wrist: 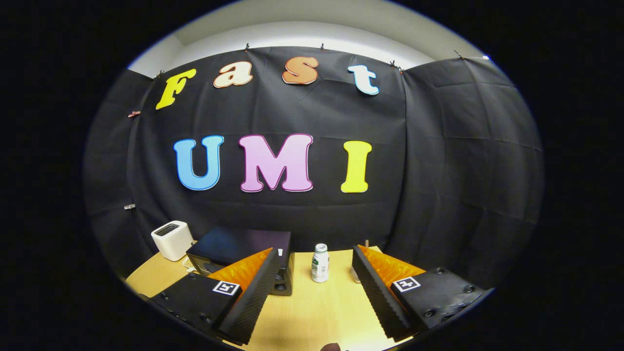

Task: Open the toaster oven, put the food inside, and close the toaster oven door.

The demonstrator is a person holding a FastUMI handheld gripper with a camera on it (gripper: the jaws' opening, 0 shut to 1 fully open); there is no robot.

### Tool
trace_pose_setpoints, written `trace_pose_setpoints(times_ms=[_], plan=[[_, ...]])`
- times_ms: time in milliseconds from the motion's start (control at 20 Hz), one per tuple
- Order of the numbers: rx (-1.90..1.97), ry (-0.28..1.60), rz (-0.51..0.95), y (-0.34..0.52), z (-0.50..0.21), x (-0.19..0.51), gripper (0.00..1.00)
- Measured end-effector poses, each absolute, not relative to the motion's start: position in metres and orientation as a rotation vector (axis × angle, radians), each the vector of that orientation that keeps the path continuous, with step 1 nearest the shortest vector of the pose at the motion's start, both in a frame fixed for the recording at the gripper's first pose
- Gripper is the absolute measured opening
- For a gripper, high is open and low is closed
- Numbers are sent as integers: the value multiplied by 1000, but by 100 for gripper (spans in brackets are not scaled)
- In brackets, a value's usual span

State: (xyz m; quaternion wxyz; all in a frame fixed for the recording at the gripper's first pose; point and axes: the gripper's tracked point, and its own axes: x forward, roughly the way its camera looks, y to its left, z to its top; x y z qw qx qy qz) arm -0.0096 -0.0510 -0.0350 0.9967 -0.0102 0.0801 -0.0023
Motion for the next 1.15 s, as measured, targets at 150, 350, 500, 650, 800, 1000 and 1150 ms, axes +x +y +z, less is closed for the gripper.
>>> trace_pose_setpoints(times_ms=[150,350,500,650,800,1000,1150], plan=[[1,116,-26,-79,-19,-19,98],[-22,44,-32,-107,-2,-31,98],[-8,40,-35,-113,-2,-38,98],[-34,11,-24,-114,3,-40,97],[-41,3,-8,-107,3,-42,97],[-33,7,-10,-108,3,-39,97],[-24,5,-14,-109,3,-39,97]])
